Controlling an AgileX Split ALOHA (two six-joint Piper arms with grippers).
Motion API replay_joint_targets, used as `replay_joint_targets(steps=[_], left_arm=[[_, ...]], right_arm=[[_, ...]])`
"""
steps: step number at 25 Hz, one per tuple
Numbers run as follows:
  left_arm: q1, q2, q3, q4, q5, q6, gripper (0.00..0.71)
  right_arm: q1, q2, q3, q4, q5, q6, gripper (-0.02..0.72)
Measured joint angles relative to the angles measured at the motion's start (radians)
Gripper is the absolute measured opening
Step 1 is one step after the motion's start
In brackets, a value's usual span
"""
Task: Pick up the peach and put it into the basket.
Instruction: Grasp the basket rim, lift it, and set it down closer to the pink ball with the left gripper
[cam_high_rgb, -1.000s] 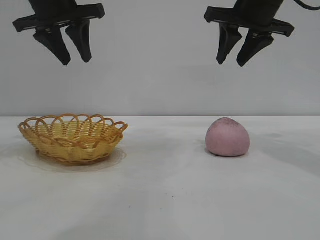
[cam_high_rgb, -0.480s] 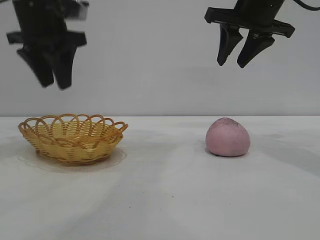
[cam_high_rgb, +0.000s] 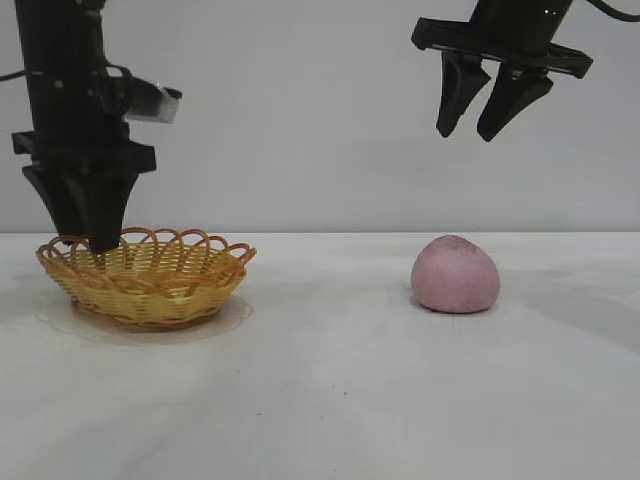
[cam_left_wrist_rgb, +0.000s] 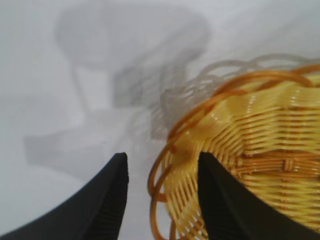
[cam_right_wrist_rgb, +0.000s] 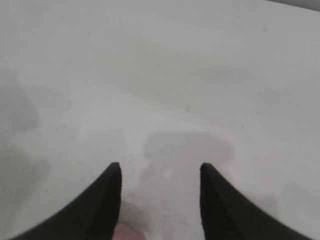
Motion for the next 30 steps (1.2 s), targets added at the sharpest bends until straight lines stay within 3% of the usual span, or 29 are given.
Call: replay_joint_targets(steps=[3, 5, 11, 12, 17, 23, 30], left_arm=[[0.000, 0.011, 0.000, -0.002, 0.004, -0.025, 0.136], [0.000, 0.009, -0.002, -0.031, 0.011, -0.054, 0.068], [0.000, 0.009, 0.000, -0.282, 0.013, -0.143, 0.053], [0.000, 0.007, 0.004, -0.332, 0.006, -0.151, 0.000], [0.000, -0.040, 0.118, -0.501, -0.077, -0.158, 0.000], [0.000, -0.121, 0.311, -0.621, -0.190, -0.149, 0.000], [-0.017, -0.163, 0.408, -0.677, -0.278, -0.118, 0.000]], right_arm=[[0.000, 0.000, 0.000, 0.000, 0.005, 0.000, 0.358], [0.000, 0.000, 0.000, 0.000, 0.010, 0.000, 0.358], [0.000, 0.000, 0.000, 0.000, 0.019, 0.000, 0.358], [0.000, 0.000, 0.000, 0.000, 0.025, -0.002, 0.358], [0.000, 0.000, 0.000, -0.001, 0.035, -0.006, 0.358], [0.000, 0.000, 0.000, -0.001, 0.029, -0.006, 0.358], [0.000, 0.000, 0.000, -0.001, 0.026, -0.006, 0.358]])
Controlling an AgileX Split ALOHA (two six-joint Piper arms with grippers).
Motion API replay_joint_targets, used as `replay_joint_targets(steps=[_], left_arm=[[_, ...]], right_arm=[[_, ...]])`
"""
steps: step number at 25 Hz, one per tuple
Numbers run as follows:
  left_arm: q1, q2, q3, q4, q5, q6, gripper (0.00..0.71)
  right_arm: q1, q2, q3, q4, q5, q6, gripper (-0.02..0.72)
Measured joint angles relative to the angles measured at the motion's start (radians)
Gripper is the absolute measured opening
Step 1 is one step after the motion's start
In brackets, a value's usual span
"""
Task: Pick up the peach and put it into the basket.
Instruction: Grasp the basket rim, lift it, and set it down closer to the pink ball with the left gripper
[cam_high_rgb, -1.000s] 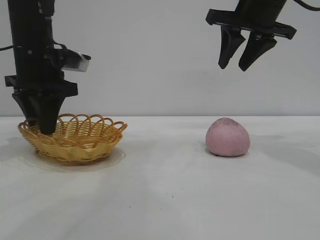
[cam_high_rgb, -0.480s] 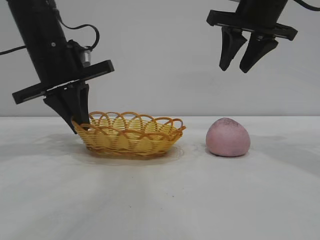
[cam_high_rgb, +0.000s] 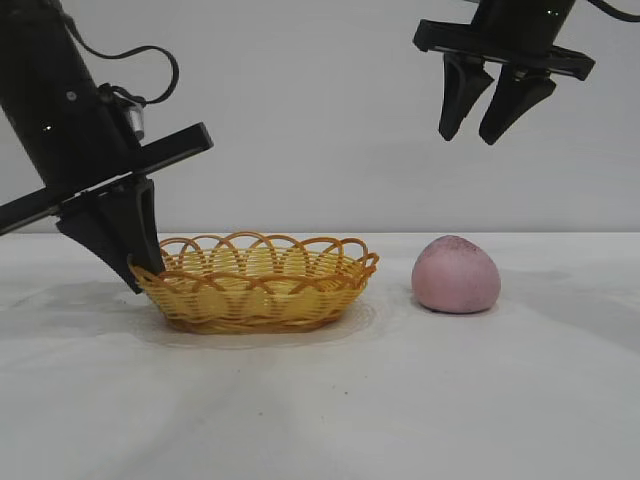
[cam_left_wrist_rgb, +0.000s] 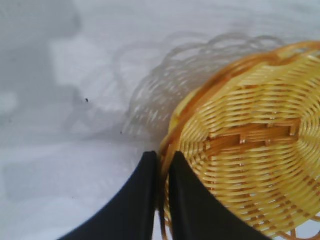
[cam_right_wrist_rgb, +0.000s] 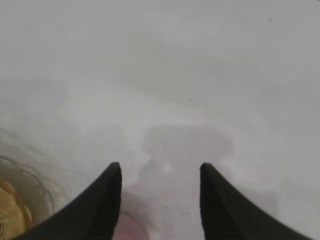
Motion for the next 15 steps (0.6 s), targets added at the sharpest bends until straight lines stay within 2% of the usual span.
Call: replay_joint_targets(steps=[1, 2, 4, 6, 10, 11, 14, 15], left_arm=[[0.000, -0.002, 0.001, -0.005, 0.000, 0.002, 0.000], [0.000, -0.002, 0.002, -0.005, 0.000, 0.002, 0.053], [0.000, -0.002, 0.006, -0.007, 0.000, 0.008, 0.053], [0.000, -0.002, 0.008, -0.007, 0.004, 0.010, 0.144], [0.000, -0.027, 0.008, -0.007, 0.004, 0.021, 0.368], [0.000, -0.038, 0.008, -0.005, 0.004, 0.026, 0.398], [0.000, -0.078, 0.008, 0.022, 0.004, 0.030, 0.398], [0.000, -0.093, 0.008, 0.045, 0.004, 0.030, 0.440]], right_arm=[[0.000, 0.000, 0.000, 0.000, 0.000, 0.000, 0.358], [0.000, 0.000, 0.000, 0.000, 0.000, 0.000, 0.358], [0.000, 0.000, 0.000, 0.000, 0.000, 0.000, 0.358], [0.000, 0.000, 0.000, 0.000, 0.000, 0.000, 0.358], [0.000, 0.000, 0.000, 0.000, 0.000, 0.000, 0.358], [0.000, 0.000, 0.000, 0.000, 0.000, 0.000, 0.358], [0.000, 0.000, 0.000, 0.000, 0.000, 0.000, 0.358], [0.000, 0.000, 0.000, 0.000, 0.000, 0.000, 0.358]])
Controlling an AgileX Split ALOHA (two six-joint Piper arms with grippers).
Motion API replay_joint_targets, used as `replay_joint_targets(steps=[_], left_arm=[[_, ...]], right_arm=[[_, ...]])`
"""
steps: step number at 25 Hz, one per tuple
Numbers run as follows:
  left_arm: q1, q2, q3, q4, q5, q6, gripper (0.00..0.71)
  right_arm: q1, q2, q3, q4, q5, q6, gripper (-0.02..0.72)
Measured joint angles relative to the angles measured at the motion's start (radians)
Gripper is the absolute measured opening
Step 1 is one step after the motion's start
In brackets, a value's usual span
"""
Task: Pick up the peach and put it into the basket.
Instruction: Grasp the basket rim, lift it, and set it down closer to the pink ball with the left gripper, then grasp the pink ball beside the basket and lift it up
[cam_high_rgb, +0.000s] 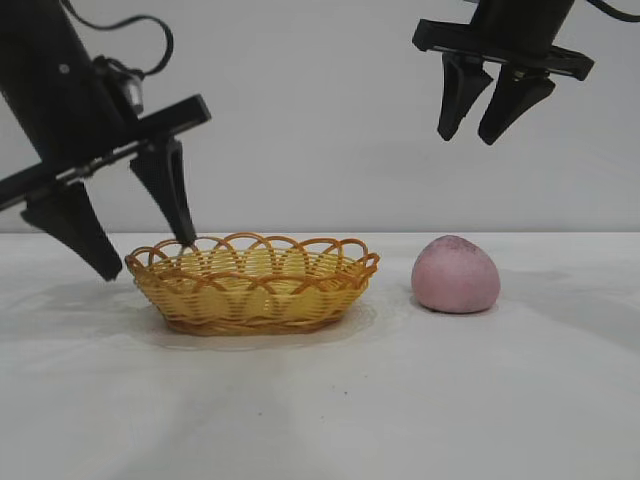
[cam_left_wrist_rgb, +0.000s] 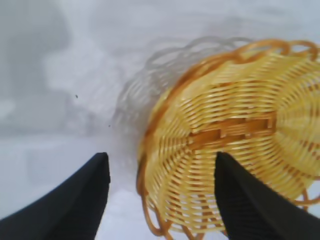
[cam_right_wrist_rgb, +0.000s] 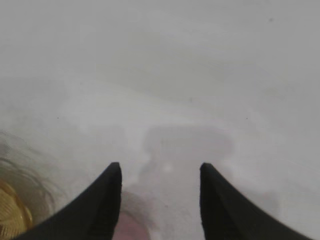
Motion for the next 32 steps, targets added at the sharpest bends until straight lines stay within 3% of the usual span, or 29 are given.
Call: replay_joint_targets(steps=[3, 5, 9, 12, 19, 25, 32], left_arm=[[0.016, -0.032, 0.000, 0.075, 0.002, 0.000, 0.424], [0.064, -0.038, 0.000, 0.136, 0.004, 0.000, 0.424], [0.169, -0.038, 0.000, 0.382, 0.011, -0.025, 0.424], [0.219, -0.038, 0.000, 0.509, 0.024, -0.071, 0.424], [0.245, -0.115, 0.000, 0.661, 0.026, -0.167, 0.424], [0.245, -0.444, 0.017, 0.673, 0.057, -0.198, 0.424], [0.245, -1.007, 0.172, 0.678, 0.236, -0.195, 0.424]], right_arm=[[0.000, 0.000, 0.000, 0.000, 0.005, 0.000, 0.358], [0.000, 0.000, 0.000, 0.002, 0.009, -0.001, 0.358], [0.000, 0.000, 0.000, 0.002, 0.010, -0.001, 0.358], [0.000, 0.000, 0.000, 0.002, 0.010, -0.001, 0.358], [0.000, 0.000, 0.000, 0.002, 0.015, -0.001, 0.358], [0.000, 0.000, 0.000, 0.002, 0.030, -0.001, 0.358], [0.000, 0.000, 0.000, 0.012, 0.036, -0.010, 0.358]])
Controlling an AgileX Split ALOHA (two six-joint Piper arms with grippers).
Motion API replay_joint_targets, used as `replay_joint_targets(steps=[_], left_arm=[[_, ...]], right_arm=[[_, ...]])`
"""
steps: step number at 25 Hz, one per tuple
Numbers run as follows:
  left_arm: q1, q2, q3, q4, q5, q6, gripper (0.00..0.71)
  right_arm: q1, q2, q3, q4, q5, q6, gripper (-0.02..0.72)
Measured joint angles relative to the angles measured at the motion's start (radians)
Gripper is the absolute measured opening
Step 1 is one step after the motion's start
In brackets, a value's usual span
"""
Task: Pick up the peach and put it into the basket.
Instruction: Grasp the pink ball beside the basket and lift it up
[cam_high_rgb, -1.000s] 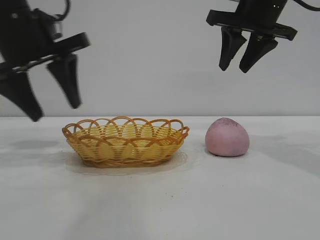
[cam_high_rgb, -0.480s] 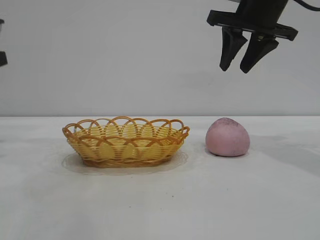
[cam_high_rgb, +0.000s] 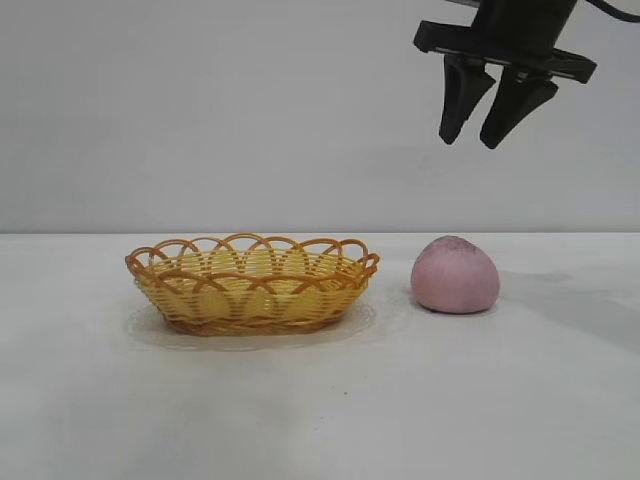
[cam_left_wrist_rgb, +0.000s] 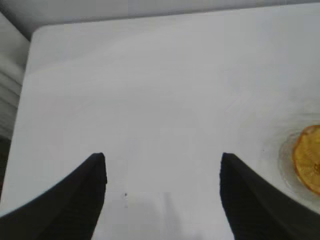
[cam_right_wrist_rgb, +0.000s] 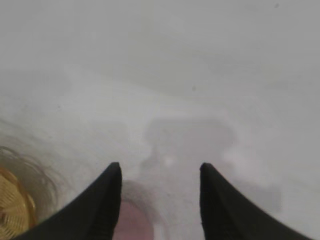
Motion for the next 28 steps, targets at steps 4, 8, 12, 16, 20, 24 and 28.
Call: replay_joint_targets(steps=[4, 8, 12, 16, 20, 24, 28], left_arm=[[0.000, -0.306, 0.149, 0.003, 0.123, -0.004, 0.424], [0.000, -0.561, 0.310, 0.003, 0.271, -0.018, 0.424], [0.000, -0.740, 0.417, -0.001, 0.341, -0.024, 0.424], [0.000, -0.794, 0.431, -0.010, 0.314, -0.024, 0.424], [0.000, -0.798, 0.463, -0.065, 0.296, 0.026, 0.424], [0.000, -0.798, 0.467, -0.073, 0.288, 0.038, 0.424], [0.000, -0.798, 0.467, -0.074, 0.288, 0.038, 0.424]], right_arm=[[0.000, 0.000, 0.000, 0.012, 0.000, -0.012, 0.358], [0.003, 0.000, 0.000, 0.033, 0.000, -0.021, 0.358], [0.016, 0.000, 0.000, 0.037, 0.005, -0.036, 0.358], [0.028, 0.000, 0.000, 0.048, 0.031, -0.041, 0.358], [0.030, 0.006, 0.000, 0.051, 0.086, -0.041, 0.358], [0.030, 0.045, -0.002, 0.055, 0.160, -0.041, 0.358], [0.030, 0.114, -0.002, 0.072, 0.219, -0.041, 0.358]])
